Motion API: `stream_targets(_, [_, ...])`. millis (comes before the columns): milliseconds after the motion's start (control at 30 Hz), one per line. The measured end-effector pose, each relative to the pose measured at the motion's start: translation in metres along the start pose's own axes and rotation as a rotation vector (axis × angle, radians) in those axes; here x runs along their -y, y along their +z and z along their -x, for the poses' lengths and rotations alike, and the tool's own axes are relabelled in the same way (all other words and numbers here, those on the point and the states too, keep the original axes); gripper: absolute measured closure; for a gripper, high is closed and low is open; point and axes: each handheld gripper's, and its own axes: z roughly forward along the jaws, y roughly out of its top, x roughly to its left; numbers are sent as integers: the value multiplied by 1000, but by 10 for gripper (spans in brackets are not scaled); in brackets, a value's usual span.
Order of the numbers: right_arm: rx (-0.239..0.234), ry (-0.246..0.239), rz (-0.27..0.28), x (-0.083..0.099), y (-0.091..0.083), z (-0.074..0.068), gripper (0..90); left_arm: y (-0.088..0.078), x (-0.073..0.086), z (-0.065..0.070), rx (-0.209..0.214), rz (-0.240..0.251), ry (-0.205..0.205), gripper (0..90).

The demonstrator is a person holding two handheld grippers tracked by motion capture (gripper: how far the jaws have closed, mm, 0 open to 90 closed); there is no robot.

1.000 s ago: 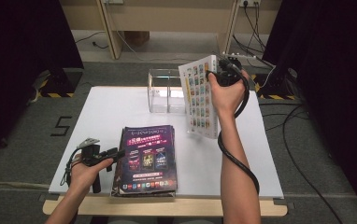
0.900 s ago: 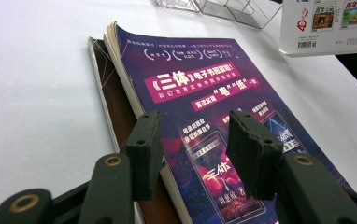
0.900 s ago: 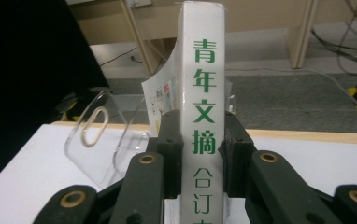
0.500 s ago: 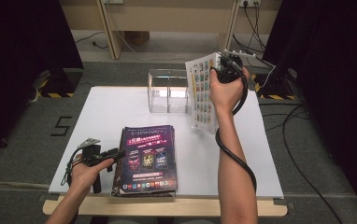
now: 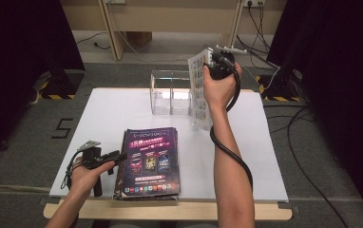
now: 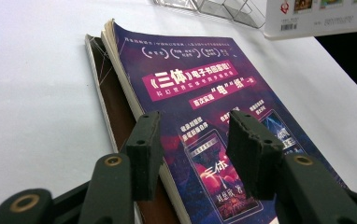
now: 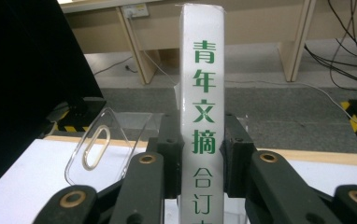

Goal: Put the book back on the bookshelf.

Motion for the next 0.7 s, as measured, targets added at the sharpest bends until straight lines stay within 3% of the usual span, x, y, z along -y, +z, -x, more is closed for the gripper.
stream_targets(700, [7,7,88,-11,19,15,739,2,2,-2,-2,-4,-5,543])
